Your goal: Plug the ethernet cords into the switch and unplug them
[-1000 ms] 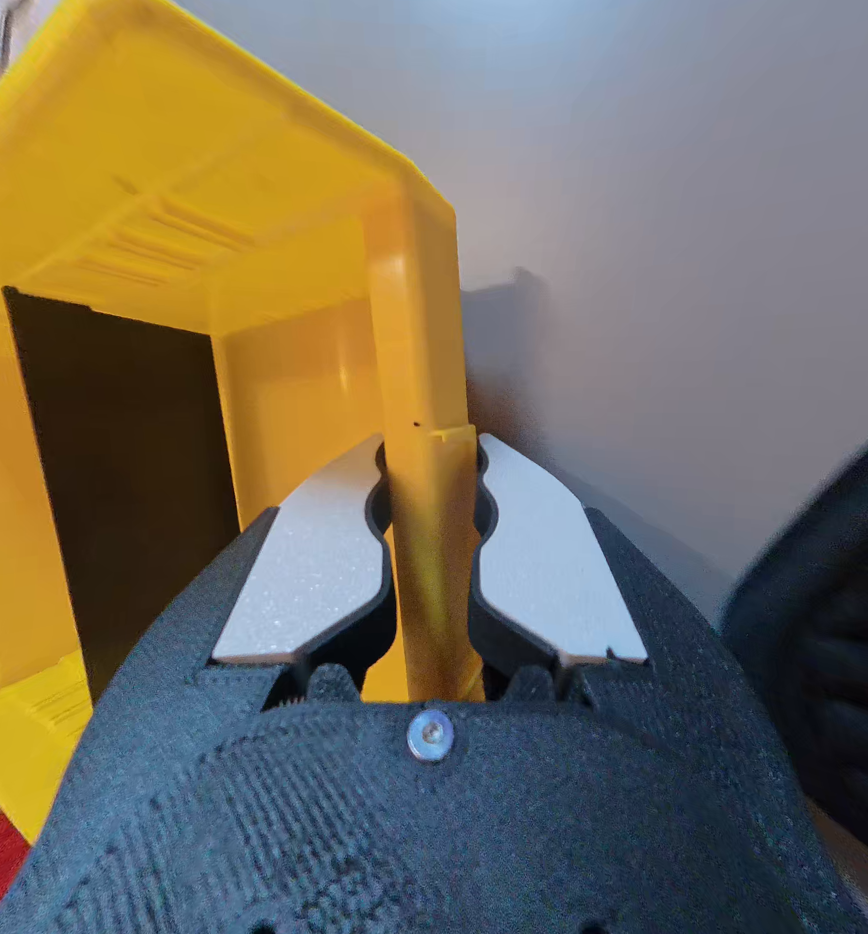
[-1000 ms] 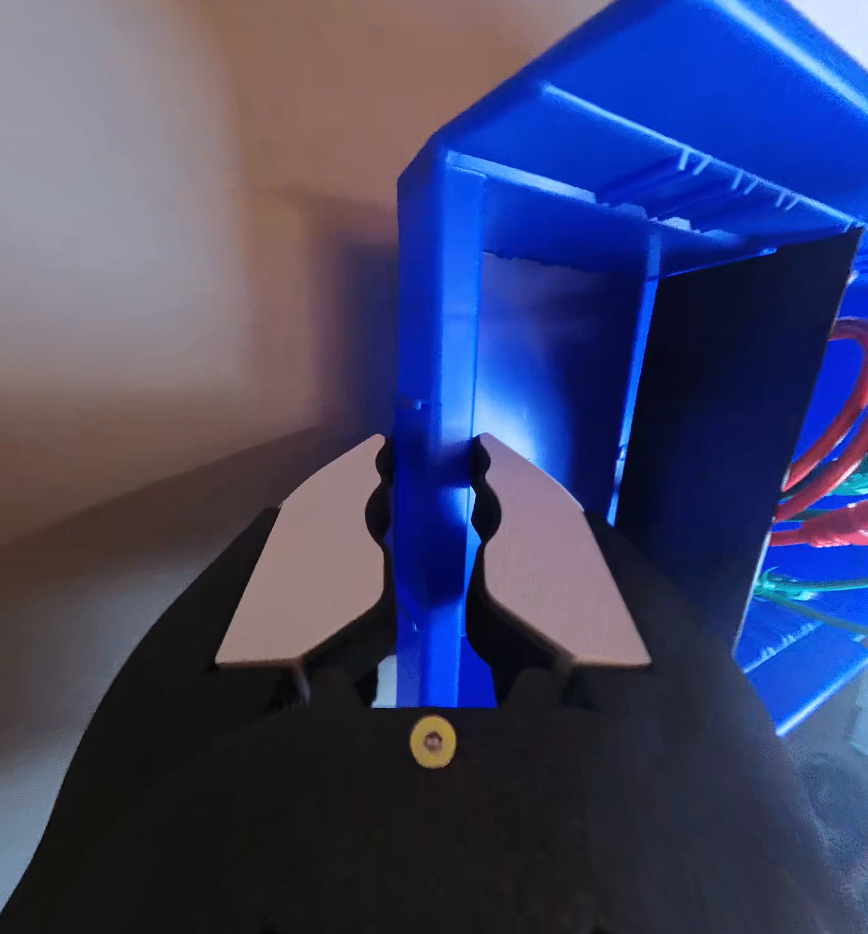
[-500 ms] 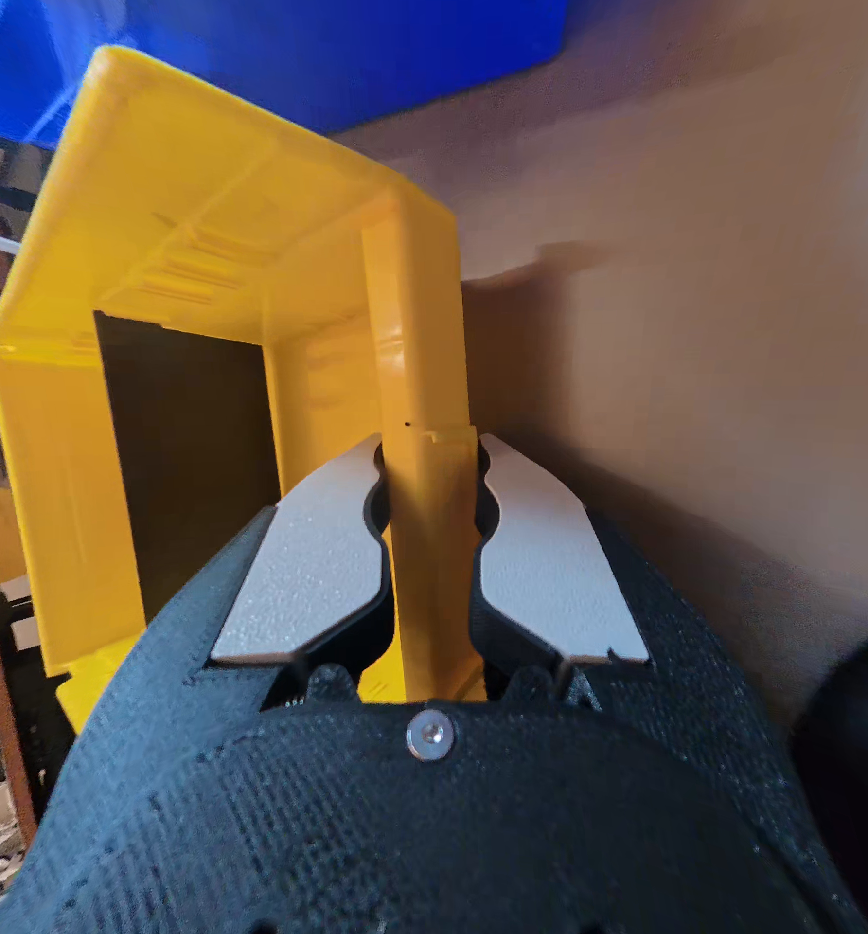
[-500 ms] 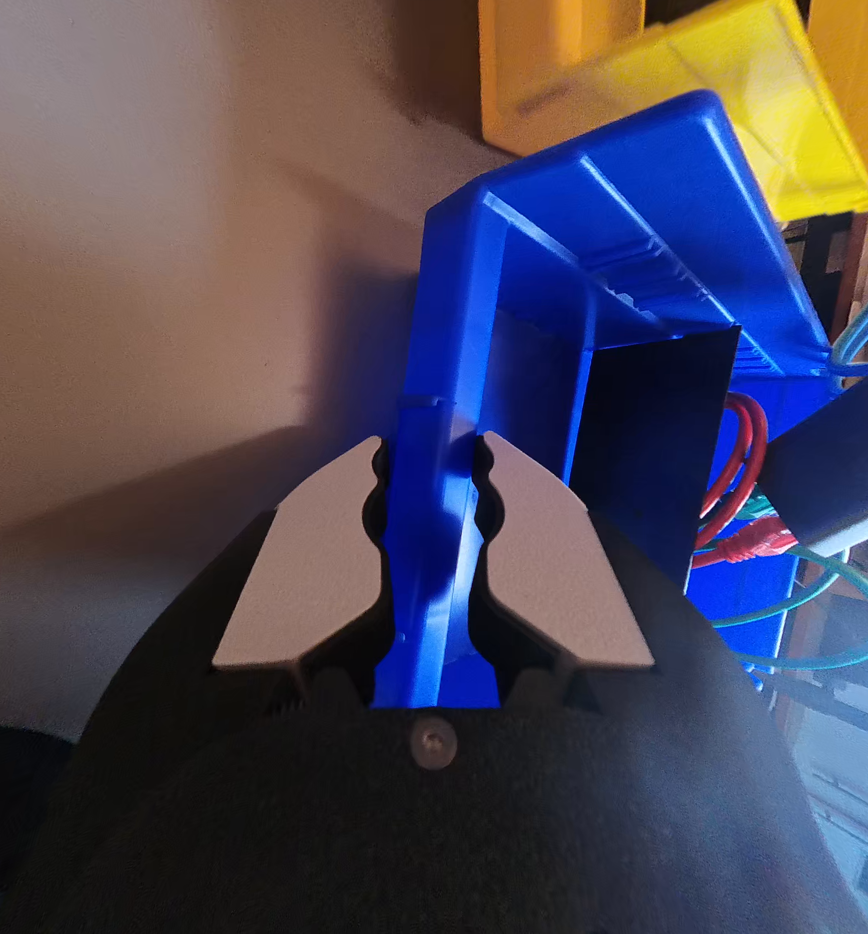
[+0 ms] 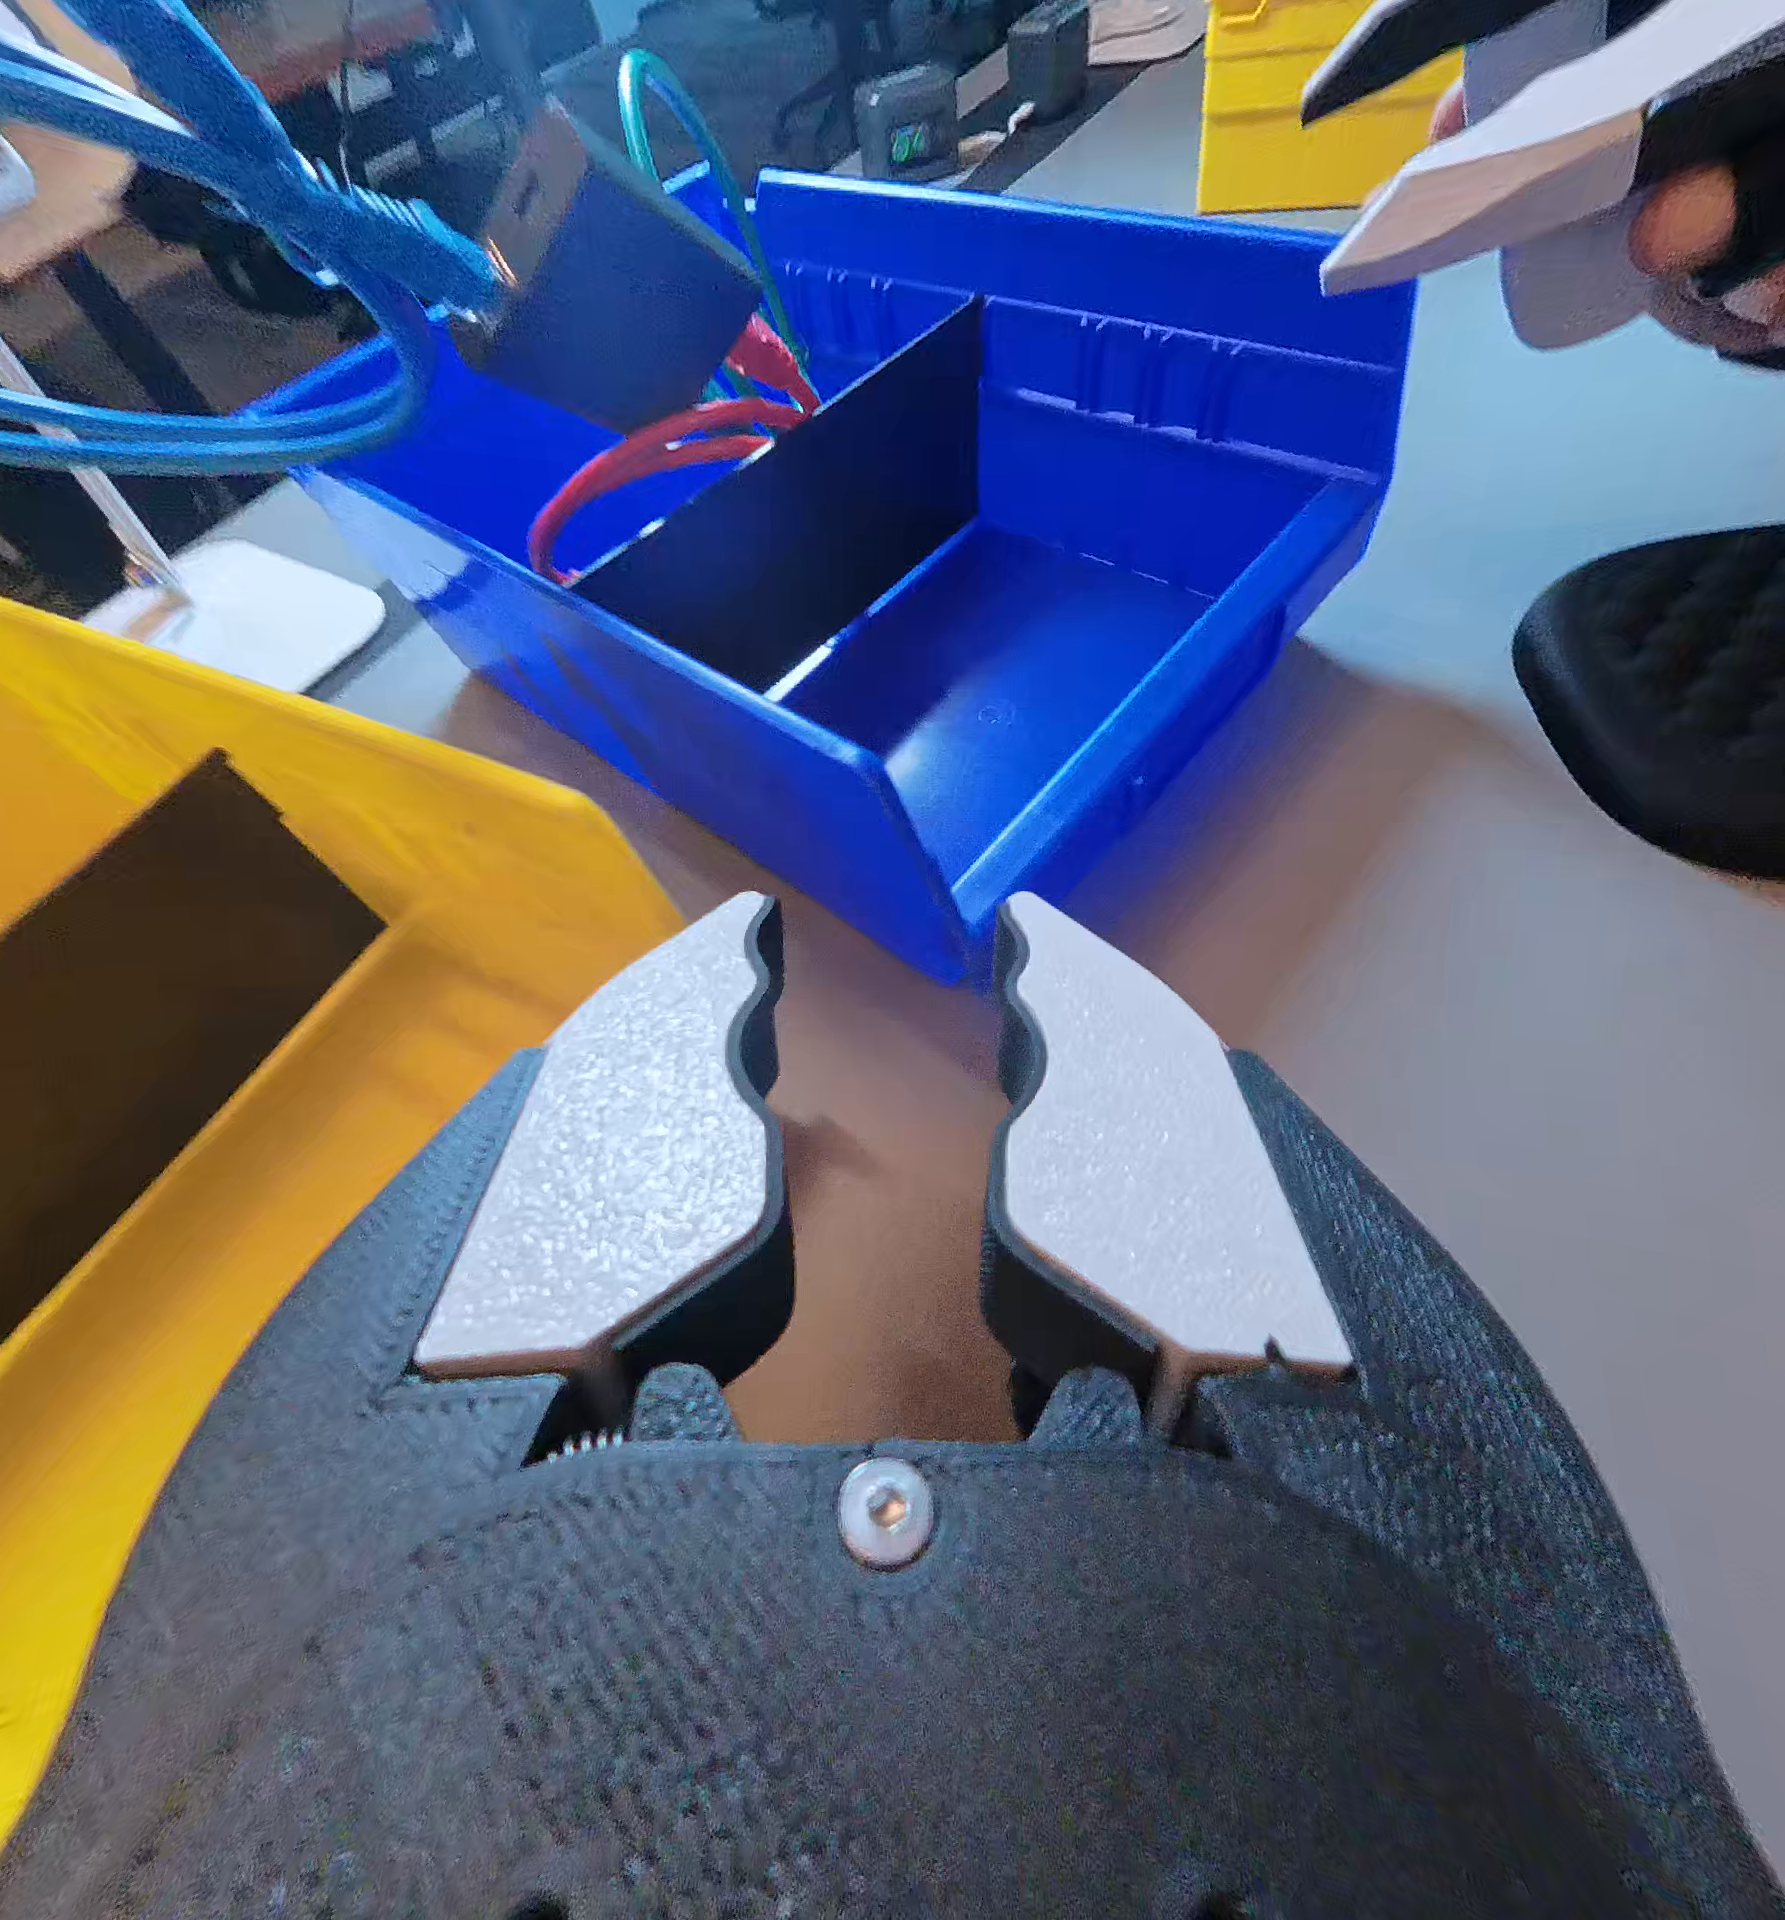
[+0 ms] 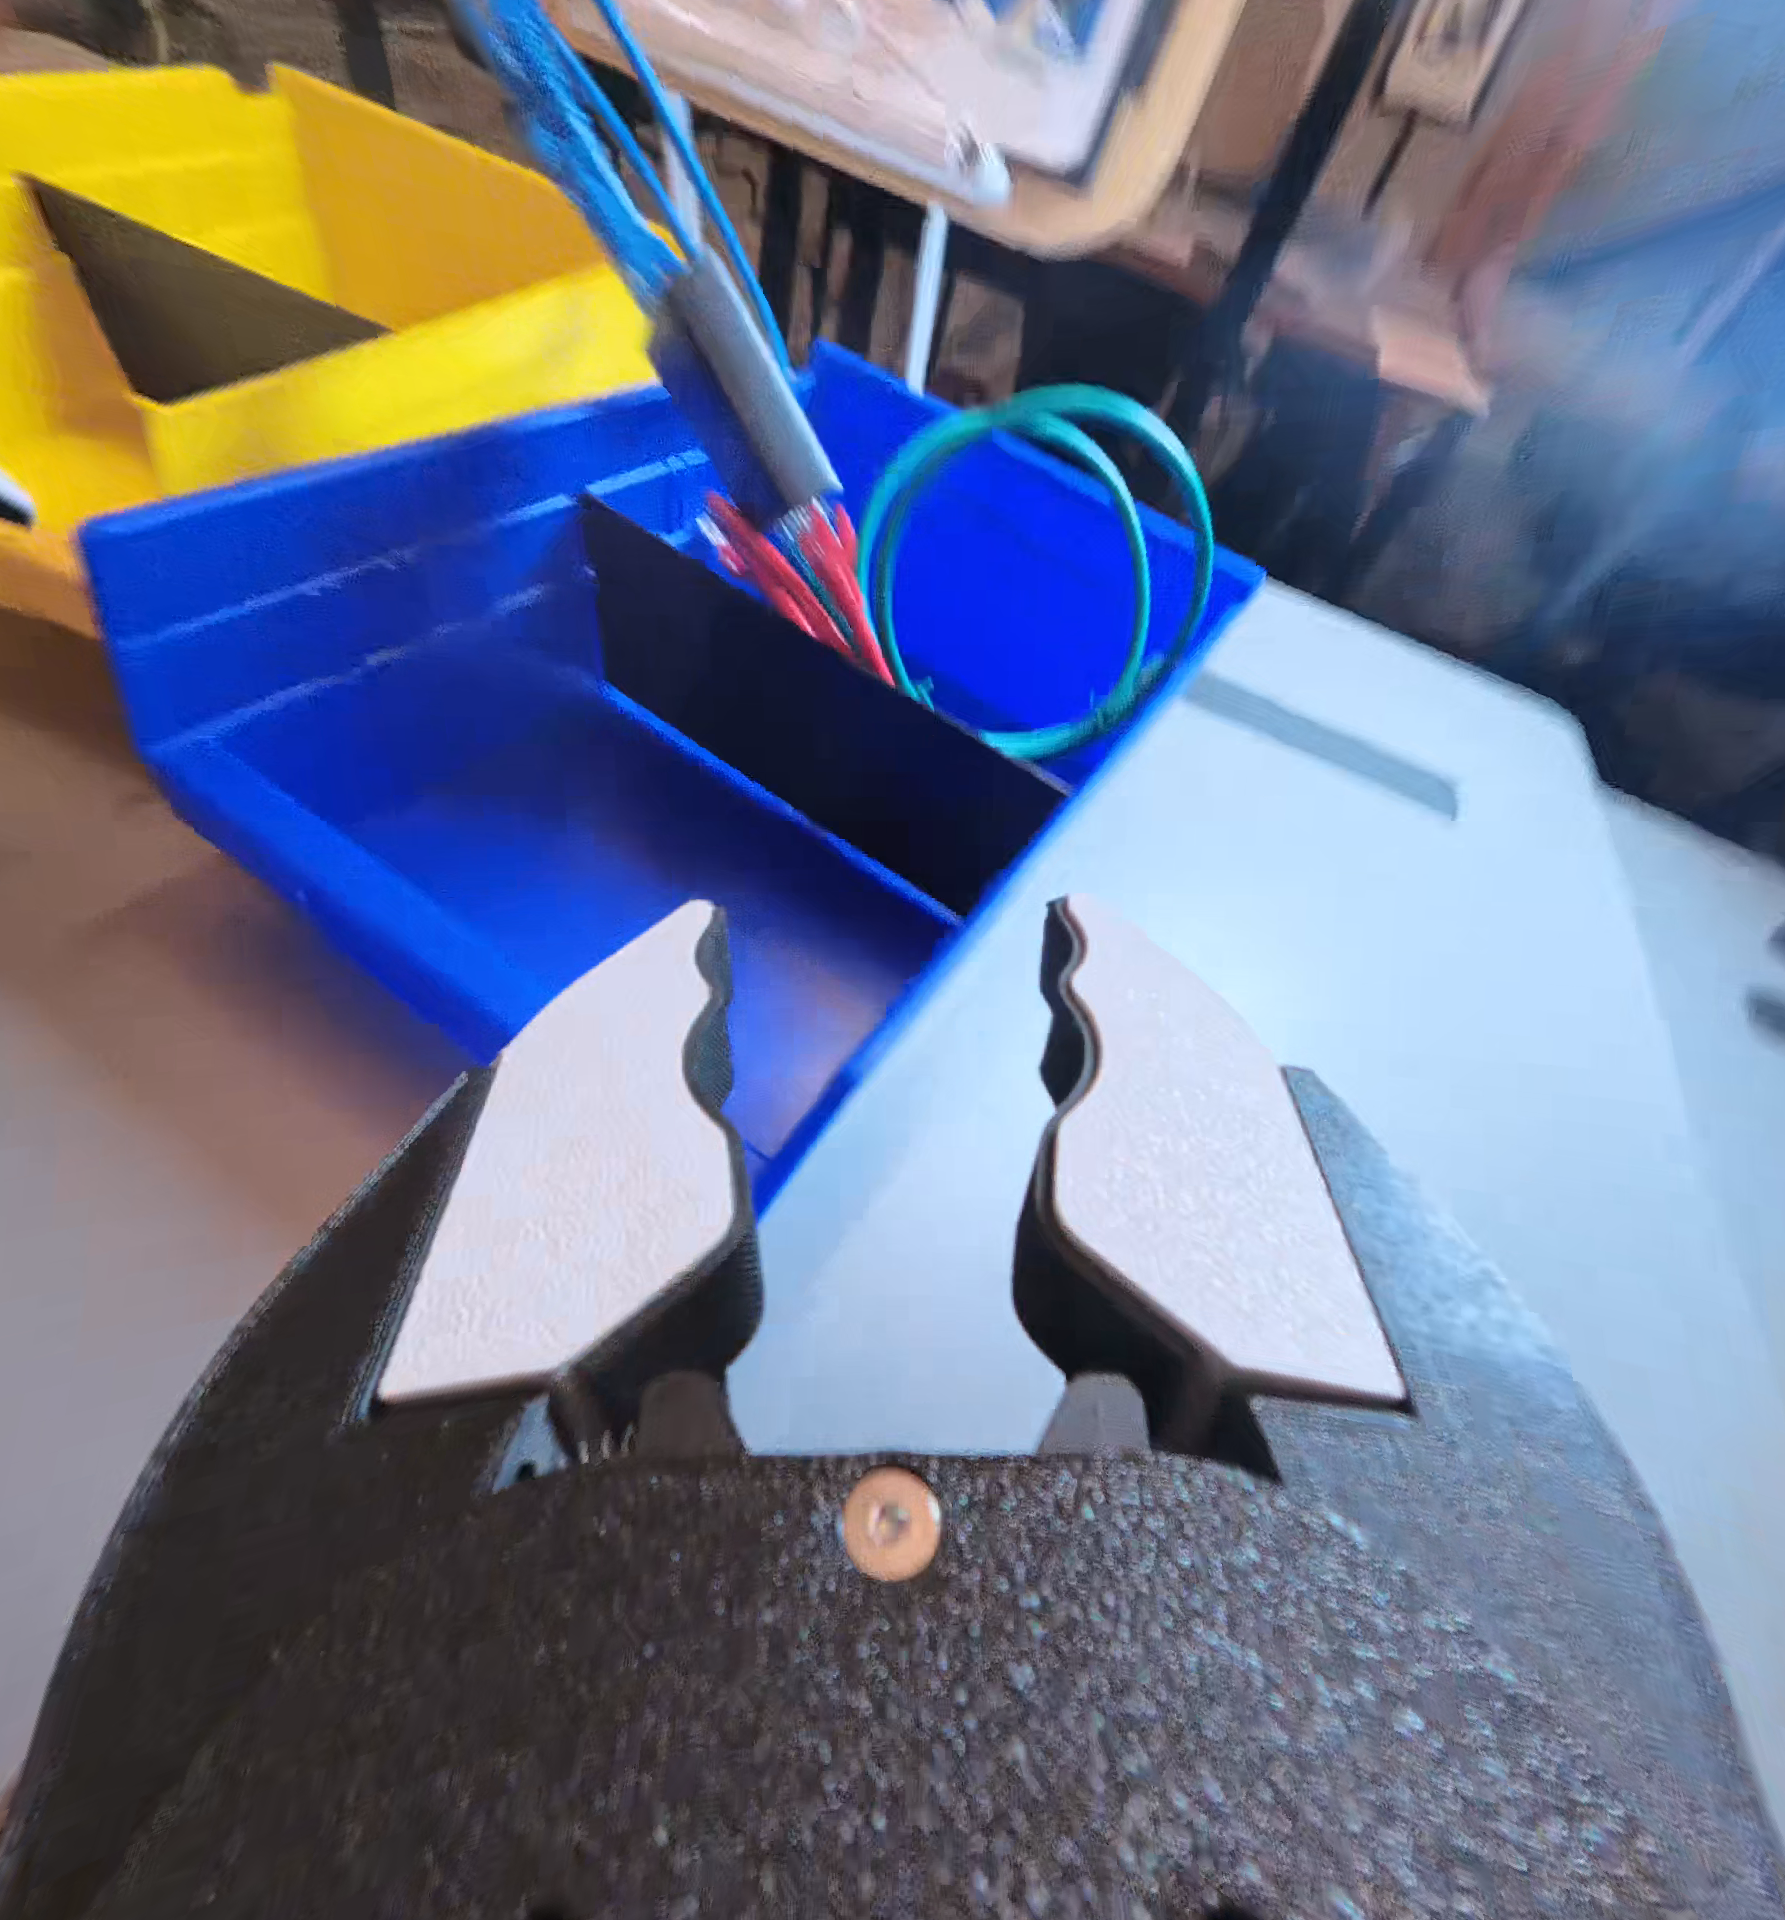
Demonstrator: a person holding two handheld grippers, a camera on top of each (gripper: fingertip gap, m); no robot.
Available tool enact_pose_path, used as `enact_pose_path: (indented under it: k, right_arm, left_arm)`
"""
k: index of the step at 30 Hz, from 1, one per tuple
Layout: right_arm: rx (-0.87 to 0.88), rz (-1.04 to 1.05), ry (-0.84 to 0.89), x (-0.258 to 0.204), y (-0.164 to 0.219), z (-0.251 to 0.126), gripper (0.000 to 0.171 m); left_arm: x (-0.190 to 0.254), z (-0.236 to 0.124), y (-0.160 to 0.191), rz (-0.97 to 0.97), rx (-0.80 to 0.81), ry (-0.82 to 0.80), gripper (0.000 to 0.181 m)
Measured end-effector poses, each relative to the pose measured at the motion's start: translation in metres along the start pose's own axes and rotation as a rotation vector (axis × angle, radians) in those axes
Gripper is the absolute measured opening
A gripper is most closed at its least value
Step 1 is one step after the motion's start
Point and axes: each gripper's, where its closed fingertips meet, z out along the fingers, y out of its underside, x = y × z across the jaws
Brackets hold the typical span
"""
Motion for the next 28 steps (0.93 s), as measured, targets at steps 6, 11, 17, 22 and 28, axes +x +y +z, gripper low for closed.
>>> enact_pose_path:
  k: [6,11,17,22,28]
  right_arm:
    - [-0.150,0.154,-0.110,0.000,0.039,0.036,0.049]
    - [-0.137,0.159,-0.040,0.011,0.045,0.033,0.028]
    - [0.006,0.139,0.063,0.012,0.023,-0.038,0.020]
    - [0.188,0.081,0.055,-0.014,-0.051,-0.089,0.019]
    - [0.326,0.007,-0.174,-0.105,-0.148,-0.067,0.020]
  left_arm:
    - [0.002,0.050,-0.003,-0.100,-0.065,-0.066,0.036]
    - [0.005,0.063,-0.009,-0.002,-0.091,-0.145,0.027]
    - [0.056,0.026,-0.042,0.199,-0.008,-0.142,0.028]
    - [0.064,-0.059,-0.092,0.282,0.112,-0.297,0.028]
    - [0.020,-0.181,-0.082,0.237,0.092,-0.526,0.028]
